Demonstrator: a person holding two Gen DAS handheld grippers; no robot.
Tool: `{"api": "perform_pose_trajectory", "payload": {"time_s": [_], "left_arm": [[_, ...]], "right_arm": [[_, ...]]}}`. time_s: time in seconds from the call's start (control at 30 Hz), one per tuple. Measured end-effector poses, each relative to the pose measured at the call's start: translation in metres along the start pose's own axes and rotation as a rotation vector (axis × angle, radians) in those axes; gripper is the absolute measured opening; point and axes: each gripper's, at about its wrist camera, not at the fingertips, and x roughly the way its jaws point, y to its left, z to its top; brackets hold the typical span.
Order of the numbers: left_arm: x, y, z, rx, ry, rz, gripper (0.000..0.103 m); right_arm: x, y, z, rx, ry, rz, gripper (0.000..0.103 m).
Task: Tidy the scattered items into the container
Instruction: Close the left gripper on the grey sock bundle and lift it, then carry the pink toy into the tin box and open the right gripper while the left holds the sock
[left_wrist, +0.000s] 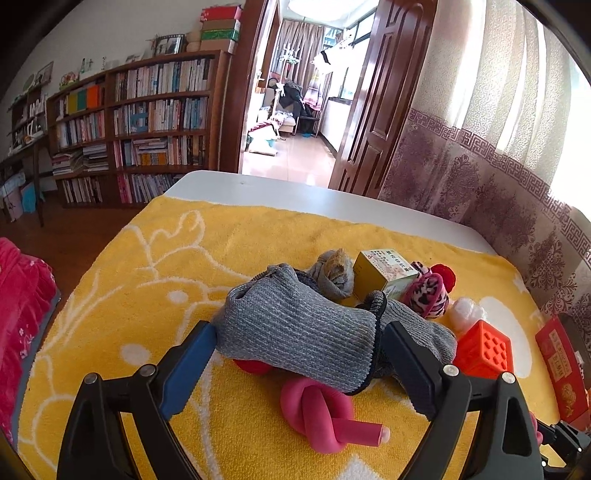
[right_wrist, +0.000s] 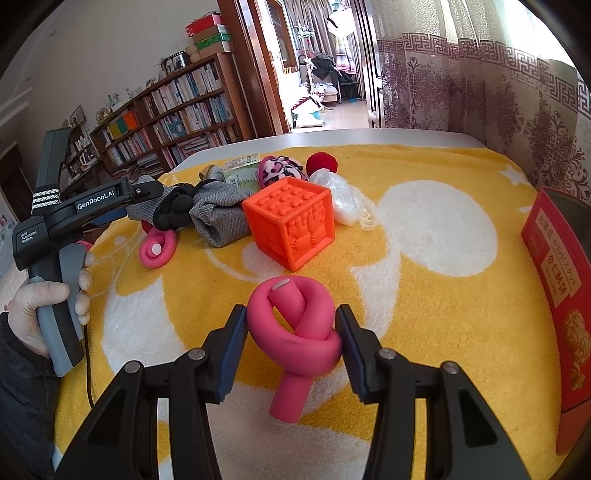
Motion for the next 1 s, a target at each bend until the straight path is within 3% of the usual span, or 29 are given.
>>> {"api": "perform_pose_trajectory", "payload": {"time_s": [0.17, 0.3, 0.37, 0.47, 0.57, 0.8, 1.0], "left_arm": [[0.014, -0.001, -0.003, 0.016, 0.042, 0.016, 0.1], [0.023, 0.006, -0.006, -0.032, 0.08, -0.031, 0.099], [0.019, 0.007, -0.006, -0.033, 0.063, -0.033, 0.079], [0.011, 0.009, -0.007, -0.043, 0.041, -0.027, 0.068], [0.001, 0.014, -0.008, -0.085, 0.018, -0.04, 0.064], [-0.035, 0.021, -0.004, -0.144, -0.072, -0.086, 0.064], [-0.043, 0.007, -0.003, -0.115, -0.088, -0.119, 0.064]], "right_arm": [[0.0, 0.0, 0.0, 0.0, 0.0, 0.0, 0.053], [0.0, 0.0, 0.0, -0.001, -0.001, 0.0, 0.053], [0.0, -0.001, -0.001, 0.002, -0.003, 0.0, 0.053], [0.0, 0.0, -0.002, -0.004, -0.007, -0.001, 0.053], [-0.001, -0.001, -0.002, -0.004, -0.015, -0.002, 0.053], [-0.003, 0.0, -0.001, -0.003, -0.023, -0.003, 0.053], [-0.006, -0.001, -0.001, 0.003, -0.039, -0.007, 0.053]]}}
